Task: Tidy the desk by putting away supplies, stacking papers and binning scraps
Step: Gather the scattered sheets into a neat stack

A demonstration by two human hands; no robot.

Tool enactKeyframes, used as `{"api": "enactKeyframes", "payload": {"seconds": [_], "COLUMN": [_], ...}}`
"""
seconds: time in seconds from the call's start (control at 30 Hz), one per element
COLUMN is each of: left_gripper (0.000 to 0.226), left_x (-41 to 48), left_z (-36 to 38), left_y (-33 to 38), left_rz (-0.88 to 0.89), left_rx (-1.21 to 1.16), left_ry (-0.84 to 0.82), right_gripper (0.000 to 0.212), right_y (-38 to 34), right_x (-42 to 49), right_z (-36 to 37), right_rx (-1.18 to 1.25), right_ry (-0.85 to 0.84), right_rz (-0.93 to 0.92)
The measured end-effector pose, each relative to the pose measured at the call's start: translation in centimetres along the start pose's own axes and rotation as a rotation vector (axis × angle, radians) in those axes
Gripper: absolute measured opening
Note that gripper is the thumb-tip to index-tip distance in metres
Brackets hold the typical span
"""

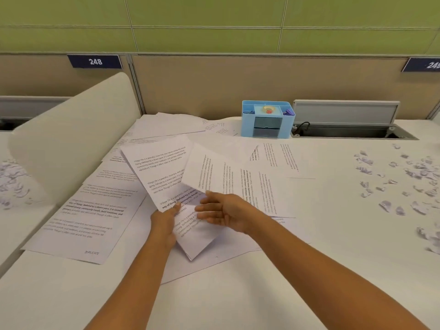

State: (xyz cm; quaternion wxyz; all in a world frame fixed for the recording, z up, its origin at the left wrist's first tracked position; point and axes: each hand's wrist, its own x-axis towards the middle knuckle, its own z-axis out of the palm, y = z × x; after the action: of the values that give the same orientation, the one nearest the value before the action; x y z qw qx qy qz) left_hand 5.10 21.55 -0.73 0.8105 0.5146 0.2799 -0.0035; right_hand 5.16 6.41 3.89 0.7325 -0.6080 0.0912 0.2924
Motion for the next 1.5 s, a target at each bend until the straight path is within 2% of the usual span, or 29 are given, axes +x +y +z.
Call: {"api": "enactKeyframes", "payload": {"seconds": [0.07, 0.1, 0.17, 0.23, 0.33, 0.37, 0.43, 0.57, 0.63, 0.7, 0.83, 1.07, 1.17, 1.27, 1.4, 1.5], "left_gripper": [0.030, 0.030, 0.029, 0.028, 0.025, 0.024, 0.022, 0.024, 0.025, 0.025, 0.027, 0.039, 0.045, 0.044, 0.029, 0.032], "left_x": [0.0, 0.1, 0.2, 0.2, 0.3, 0.3, 0.1, 0.0, -0.1, -0.4, -1.3, -2.5, -2.6, -2.6, -2.6, -2.2], "left_z": [-0.1, -0.2, -0.3, -0.3, -0.2, -0.1, 0.0, 0.2, 0.3, 0.5, 1.3, 2.9, 3.0, 2.9, 2.7, 2.2], "left_y": [0.0, 0.1, 0.1, 0.1, 0.2, 0.3, 0.3, 0.3, 0.2, 0.1, -0.1, -0.4, -0.5, -0.4, -0.5, -0.2], "left_rz": [-0.003, -0.004, -0.010, -0.023, -0.037, -0.045, -0.066, -0.086, -0.080, -0.048, 0.047, 0.091, 0.075, 0.047, 0.079, 0.106], "left_rx": [0.012, 0.016, 0.020, 0.016, 0.015, 0.011, -0.003, -0.008, 0.005, 0.032, 0.142, 0.304, 0.301, 0.243, 0.236, 0.267], "left_ry": [0.002, 0.001, -0.007, -0.014, -0.031, -0.040, -0.063, -0.095, -0.111, -0.140, -0.234, -0.341, -0.366, -0.399, -0.399, -0.363], "right_gripper": [0.018, 0.015, 0.014, 0.027, 0.061, 0.066, 0.063, 0.030, 0.023, 0.022, 0.019, 0.019, 0.020, 0.026, 0.031, 0.029], "right_y": [-0.8, -1.1, -1.6, -1.6, -0.5, 0.0, 1.0, 1.5, 1.3, 1.0, 0.1, -1.2, -1.4, -1.2, -0.7, -0.9], "right_x": [-0.6, -0.6, -0.2, 0.2, 0.6, 0.6, 0.9, 0.7, 0.8, 1.1, 1.3, 2.0, 2.0, 2.1, 2.3, 2.3], "right_z": [-0.9, -1.5, -3.3, -5.2, -7.1, -7.3, -7.4, -6.4, -5.8, -5.2, -2.9, -0.1, 0.2, 0.1, -0.3, -1.2], "right_rx": [-0.288, -0.435, -0.745, -1.068, -1.400, -1.465, -1.530, -1.521, -1.522, -1.440, -1.022, -0.559, -0.437, -0.341, -0.352, -0.335], "right_ry": [-0.035, 0.014, 0.239, 0.426, 0.388, 0.369, 0.372, 0.396, 0.405, 0.411, 0.413, 0.343, 0.334, 0.256, 0.185, 0.214], "right_rz": [-0.071, -0.154, -0.333, -0.415, -0.350, -0.348, -0.408, -0.599, -0.639, -0.644, -0.675, -0.559, -0.541, -0.521, -0.517, -0.522]}}
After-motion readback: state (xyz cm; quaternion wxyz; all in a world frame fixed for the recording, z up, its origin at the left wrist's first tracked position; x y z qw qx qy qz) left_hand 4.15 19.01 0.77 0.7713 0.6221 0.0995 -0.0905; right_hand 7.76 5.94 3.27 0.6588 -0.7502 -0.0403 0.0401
